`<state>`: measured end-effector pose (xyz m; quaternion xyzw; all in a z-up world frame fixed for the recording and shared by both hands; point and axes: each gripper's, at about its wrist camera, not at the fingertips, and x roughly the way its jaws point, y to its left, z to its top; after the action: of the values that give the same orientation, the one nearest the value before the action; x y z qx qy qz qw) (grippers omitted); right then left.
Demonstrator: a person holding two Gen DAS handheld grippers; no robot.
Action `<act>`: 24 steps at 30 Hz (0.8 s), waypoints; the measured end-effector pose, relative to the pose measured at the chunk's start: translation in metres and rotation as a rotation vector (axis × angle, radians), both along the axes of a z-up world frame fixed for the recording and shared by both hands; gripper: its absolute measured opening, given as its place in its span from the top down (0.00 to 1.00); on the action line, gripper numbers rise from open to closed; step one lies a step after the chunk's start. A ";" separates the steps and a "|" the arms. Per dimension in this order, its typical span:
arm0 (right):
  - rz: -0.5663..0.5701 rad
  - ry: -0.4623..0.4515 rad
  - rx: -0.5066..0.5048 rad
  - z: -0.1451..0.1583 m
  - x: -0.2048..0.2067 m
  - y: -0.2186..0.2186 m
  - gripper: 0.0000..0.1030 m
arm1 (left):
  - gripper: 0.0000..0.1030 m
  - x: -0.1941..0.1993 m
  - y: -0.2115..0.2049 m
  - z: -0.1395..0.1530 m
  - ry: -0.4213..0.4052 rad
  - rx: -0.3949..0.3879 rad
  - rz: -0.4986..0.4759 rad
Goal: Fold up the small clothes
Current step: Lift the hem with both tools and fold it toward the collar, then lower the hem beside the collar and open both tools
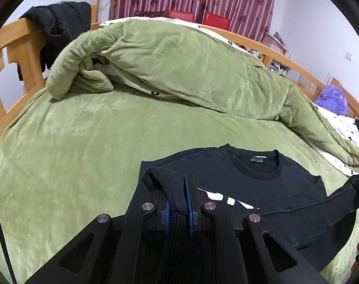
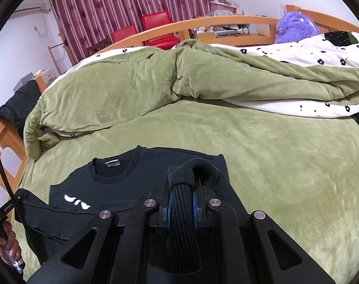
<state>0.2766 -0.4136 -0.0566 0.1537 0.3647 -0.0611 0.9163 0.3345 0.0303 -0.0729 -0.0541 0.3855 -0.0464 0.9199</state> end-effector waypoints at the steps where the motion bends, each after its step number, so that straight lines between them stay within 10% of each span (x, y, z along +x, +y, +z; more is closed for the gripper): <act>1: 0.001 0.005 0.005 -0.004 0.004 -0.002 0.88 | 0.89 0.006 -0.001 -0.003 0.006 0.005 -0.003; 17: -0.013 0.153 0.065 -0.071 0.074 -0.026 0.82 | 0.83 0.061 -0.008 -0.050 0.108 -0.044 -0.044; 24: -0.004 0.128 0.001 -0.054 0.053 -0.025 0.59 | 0.75 0.047 -0.004 -0.048 0.139 -0.051 -0.030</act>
<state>0.3298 -0.4383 -0.1103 0.1508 0.4225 -0.0722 0.8908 0.3813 0.0261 -0.1205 -0.0748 0.4478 -0.0663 0.8885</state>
